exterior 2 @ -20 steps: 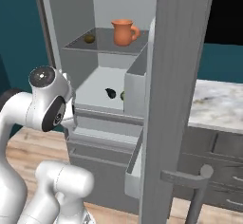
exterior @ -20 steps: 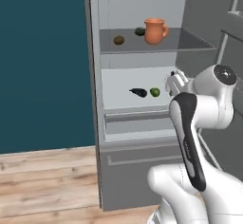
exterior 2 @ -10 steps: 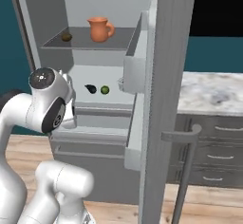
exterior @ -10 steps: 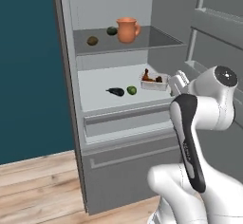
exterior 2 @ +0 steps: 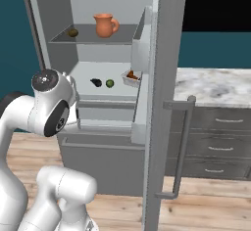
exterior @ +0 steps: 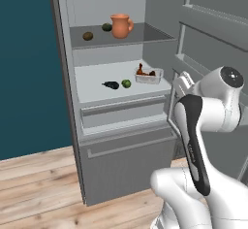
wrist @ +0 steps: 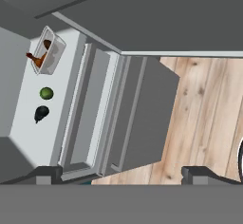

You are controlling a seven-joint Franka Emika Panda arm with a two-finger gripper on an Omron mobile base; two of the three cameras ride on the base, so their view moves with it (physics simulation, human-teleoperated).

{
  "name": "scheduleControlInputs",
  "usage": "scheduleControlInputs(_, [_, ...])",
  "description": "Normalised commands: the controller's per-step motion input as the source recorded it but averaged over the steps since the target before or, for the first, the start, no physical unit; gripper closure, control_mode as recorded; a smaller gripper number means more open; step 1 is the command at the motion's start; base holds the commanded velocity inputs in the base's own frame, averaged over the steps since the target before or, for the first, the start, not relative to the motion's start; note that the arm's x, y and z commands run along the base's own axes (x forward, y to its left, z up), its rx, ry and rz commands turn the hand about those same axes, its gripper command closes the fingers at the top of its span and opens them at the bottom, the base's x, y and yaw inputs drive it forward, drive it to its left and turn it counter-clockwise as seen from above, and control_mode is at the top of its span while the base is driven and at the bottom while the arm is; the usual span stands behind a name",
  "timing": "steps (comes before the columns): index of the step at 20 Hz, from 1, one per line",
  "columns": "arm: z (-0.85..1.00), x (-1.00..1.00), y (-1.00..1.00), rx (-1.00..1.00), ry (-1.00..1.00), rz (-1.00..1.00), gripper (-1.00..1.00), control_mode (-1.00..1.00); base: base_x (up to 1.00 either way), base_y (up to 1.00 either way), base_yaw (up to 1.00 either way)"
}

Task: Place the tupperware on the second highest shelf of the fridge. Make space for the tupperware among the existing items by rearranging them on the shelves if needed. Close the fridge door when finished.

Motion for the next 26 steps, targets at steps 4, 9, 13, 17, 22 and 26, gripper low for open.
scheduleControlInputs(4, [0.0, 0.0, 0.0, 0.0, 0.0, 0.0, -1.0, 1.0, -0.53, 0.0, 0.0])
scheduleControlInputs(9, [0.0, 0.0, 0.0, 0.0, 0.0, 0.0, -1.0, 1.0, -0.43, 0.0, 0.0])
scheduleControlInputs(13, [0.0, 0.0, 0.0, 0.0, 0.0, 0.0, -1.0, 1.0, -0.37, 0.0, 0.0])
scheduleControlInputs(17, [0.0, 0.0, 0.0, 0.0, 0.0, 0.0, -1.0, 1.0, -0.24, -0.05, 0.0])
scheduleControlInputs(22, [0.0, 0.0, 0.0, 0.0, 0.0, 0.0, -1.0, 1.0, -0.02, -0.18, 0.0])
scheduleControlInputs(26, [0.0, 0.0, 0.0, 0.0, 0.0, 0.0, -1.0, 1.0, 0.0, -0.41, 0.0])
